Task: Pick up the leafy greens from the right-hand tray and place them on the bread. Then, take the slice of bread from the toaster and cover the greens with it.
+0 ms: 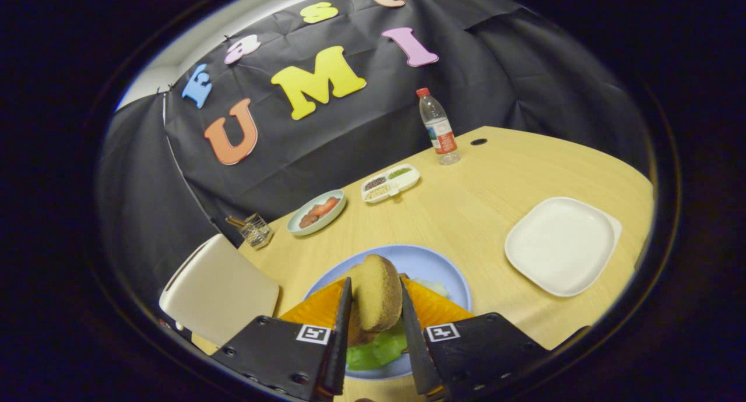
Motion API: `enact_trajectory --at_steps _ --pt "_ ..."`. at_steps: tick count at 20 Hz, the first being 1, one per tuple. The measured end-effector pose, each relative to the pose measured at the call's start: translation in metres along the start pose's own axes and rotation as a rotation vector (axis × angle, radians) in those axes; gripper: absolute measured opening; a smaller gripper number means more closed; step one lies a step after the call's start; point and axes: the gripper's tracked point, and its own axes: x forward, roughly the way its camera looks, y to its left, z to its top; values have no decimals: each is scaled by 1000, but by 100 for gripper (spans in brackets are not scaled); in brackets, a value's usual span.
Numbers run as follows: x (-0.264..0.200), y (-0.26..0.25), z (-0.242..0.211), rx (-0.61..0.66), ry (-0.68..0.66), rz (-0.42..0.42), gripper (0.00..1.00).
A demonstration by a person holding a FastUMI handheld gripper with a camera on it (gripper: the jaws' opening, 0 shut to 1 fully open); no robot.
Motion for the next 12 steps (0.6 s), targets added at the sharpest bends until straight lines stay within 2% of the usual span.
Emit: enact_trajectory --at_steps 3,7,9,12 --pt "-11 -14 8 -19 -26 -23 60" --pt "-44 -15 50 -95 -176 -48 89" --pt "-69 -5 78 -180 -288 -50 95" --pt "-114 10 117 -301 -453 -50 95"
